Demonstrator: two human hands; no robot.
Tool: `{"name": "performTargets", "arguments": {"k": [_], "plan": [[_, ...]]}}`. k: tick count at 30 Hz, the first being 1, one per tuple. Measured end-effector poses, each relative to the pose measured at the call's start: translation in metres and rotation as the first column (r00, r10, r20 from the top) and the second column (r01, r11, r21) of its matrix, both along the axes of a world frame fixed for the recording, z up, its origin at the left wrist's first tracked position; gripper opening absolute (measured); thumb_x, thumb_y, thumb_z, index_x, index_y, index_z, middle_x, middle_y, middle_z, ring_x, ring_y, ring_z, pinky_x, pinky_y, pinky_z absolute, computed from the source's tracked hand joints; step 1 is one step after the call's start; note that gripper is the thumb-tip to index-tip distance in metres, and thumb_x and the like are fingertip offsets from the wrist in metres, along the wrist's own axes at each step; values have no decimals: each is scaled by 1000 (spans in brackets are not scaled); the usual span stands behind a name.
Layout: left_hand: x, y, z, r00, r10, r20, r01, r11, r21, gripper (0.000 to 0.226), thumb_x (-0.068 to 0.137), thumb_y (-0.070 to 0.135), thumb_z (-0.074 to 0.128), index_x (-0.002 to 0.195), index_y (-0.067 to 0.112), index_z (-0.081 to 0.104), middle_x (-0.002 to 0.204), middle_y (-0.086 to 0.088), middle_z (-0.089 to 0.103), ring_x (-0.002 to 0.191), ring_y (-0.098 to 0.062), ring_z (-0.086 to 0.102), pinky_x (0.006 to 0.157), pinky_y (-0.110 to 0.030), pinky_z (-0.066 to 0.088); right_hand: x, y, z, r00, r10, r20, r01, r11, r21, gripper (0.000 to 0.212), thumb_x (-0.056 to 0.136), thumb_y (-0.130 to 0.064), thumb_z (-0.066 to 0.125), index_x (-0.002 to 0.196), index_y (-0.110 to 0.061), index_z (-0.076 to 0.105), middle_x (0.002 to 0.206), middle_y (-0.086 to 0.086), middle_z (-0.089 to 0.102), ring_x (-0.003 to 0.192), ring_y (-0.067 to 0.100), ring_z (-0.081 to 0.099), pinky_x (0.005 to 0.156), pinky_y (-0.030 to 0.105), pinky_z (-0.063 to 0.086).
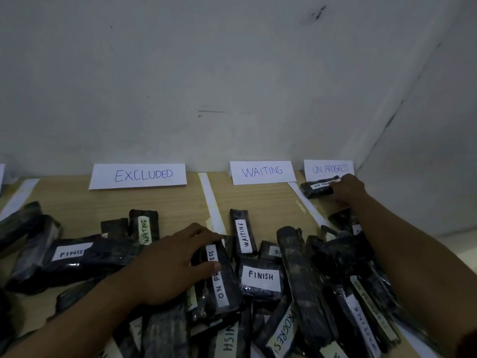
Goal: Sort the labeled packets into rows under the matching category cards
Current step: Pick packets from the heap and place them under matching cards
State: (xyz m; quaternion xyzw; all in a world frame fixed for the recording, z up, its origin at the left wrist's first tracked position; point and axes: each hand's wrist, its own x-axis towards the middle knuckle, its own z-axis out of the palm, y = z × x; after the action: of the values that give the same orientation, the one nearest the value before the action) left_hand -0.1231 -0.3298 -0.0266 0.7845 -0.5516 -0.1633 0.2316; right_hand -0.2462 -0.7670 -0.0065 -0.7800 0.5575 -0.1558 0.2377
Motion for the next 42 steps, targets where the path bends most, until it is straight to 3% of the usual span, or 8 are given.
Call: {"name": "performTargets", "arguments": {"k": [5,12,16,19,28,36,39,42], "plan": [[0,0,-1,1000,-1,5,1,1000,-1,49,88,67,39,134,56,30,125,36,35,91,7,53,84,-22,47,-9,-7,-5,996,86,-38,-90,988,-123,52,96,-29,50,143,-8,39,149,13,39,135,31,36,108,32,29],[-1,2,-1,1000,-9,7,9,1000,-24,44,88,65,39,131,58,31,123,34,37,95,5,53,84,-25,48,-45,25,30,973,227,-39,-227,974,-14,33,84,-14,70,114,-9,59,108,16,64,82,30,62,60,25,51],[0,1,-2,1000,-9,12,10,999,-38,44,89,63,40,132,55,33,123,32,39,99,4,53,86,-27,48,-74,53,47,827,319,-464,-338,940,44,39,84,-30,69,118,-12,62,126,13,55,106,28,54,81,29,43],[1,0,-3,1000,-4,-4,4,999,-42,46,90,61,42,134,52,35,122,32,40,102,5,51,87,-25,47,-93,72,49,790,360,-496,-340,931,132,35,78,-28,76,108,-12,68,113,7,61,93,22,55,67,25,45],[-1,1,-3,1000,10,-24,-11,999,-47,47,90,60,44,135,49,36,124,31,40,109,4,48,90,-24,44,-113,102,56,933,246,263,-280,955,98,38,72,11,71,103,-10,64,94,9,61,80,26,61,67,37,52],[-3,2,-1,999,25,-38,-27,998,-58,43,90,59,46,132,49,39,123,28,43,111,2,48,93,-26,44,-114,129,65,525,114,843,-269,962,37,34,73,19,60,98,-3,65,86,10,64,73,25,60,55,24,53],[-4,3,1,999,25,-40,-27,998,-50,41,90,59,45,129,51,38,123,28,43,111,2,47,92,-25,43,-111,146,69,336,46,941,-285,957,55,23,75,9,64,89,-9,61,86,7,63,72,20,64,59,28,55],[-4,3,1,999,32,-36,-34,998,-58,44,89,59,46,131,47,42,123,27,44,111,1,48,93,-27,43,-105,169,65,303,43,952,-305,951,54,17,80,2,64,85,-12,58,79,4,65,69,18,65,59,30,55]]}}
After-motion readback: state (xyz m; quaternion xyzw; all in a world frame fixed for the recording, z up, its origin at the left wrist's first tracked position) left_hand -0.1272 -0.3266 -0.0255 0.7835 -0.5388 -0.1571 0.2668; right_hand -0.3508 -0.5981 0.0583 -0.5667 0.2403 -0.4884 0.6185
